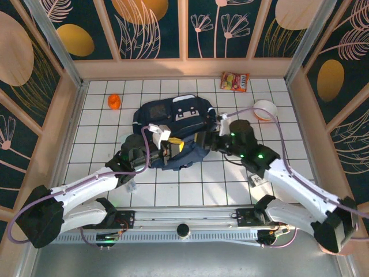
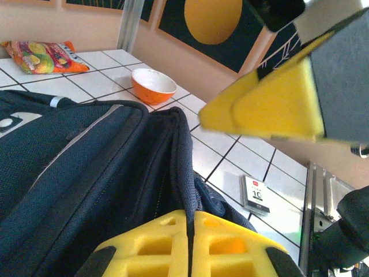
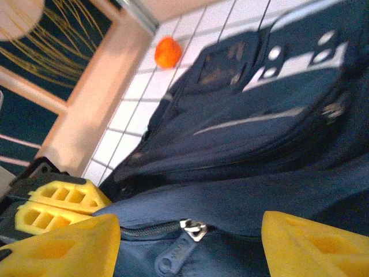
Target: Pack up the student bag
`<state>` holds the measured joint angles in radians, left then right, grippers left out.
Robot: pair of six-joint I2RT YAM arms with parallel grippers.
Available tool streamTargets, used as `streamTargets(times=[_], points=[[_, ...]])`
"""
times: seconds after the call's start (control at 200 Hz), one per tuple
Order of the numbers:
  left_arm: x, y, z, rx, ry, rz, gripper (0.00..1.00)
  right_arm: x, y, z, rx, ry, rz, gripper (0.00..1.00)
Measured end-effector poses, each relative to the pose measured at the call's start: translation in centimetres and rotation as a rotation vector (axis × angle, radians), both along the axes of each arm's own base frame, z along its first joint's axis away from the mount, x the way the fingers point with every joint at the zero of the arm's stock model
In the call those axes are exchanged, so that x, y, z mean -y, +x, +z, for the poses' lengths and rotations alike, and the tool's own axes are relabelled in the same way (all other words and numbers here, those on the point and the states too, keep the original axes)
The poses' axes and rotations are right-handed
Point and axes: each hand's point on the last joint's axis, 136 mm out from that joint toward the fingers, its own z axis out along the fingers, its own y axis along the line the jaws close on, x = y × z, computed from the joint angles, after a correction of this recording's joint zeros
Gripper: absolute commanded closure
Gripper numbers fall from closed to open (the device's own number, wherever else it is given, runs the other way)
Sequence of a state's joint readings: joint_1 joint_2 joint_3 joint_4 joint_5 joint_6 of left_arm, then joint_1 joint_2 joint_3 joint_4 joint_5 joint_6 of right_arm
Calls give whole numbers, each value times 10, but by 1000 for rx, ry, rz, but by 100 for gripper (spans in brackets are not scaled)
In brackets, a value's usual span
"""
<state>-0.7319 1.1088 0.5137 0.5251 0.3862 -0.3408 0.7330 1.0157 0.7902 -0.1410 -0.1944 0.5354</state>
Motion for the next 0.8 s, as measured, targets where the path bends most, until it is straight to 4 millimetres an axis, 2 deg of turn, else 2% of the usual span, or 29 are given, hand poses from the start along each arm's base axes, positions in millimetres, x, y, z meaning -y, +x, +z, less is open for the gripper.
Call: streamTargets(times=[0.085, 0.215, 0.34, 0.415, 0.591, 0.801], points=[[0, 1, 2, 6, 0, -1, 100, -17, -9, -19, -78, -49, 36, 34], [0, 0, -1, -2, 11, -1, 100, -22, -8, -37, -149, -96, 32, 39], [0, 0, -2, -3, 16, -2, 100, -20, -7, -40, -167, -114, 12, 63], [0, 0, -3, -2, 17, -5, 100, -14, -5, -42, -172, -139, -14, 67], [1, -1, -2, 4, 19, -9, 100, -10, 3, -39, -172, -146, -30, 83], [1, -1, -4, 6, 26, -10, 100, -8, 7, -40, -188, -146, -36, 94]])
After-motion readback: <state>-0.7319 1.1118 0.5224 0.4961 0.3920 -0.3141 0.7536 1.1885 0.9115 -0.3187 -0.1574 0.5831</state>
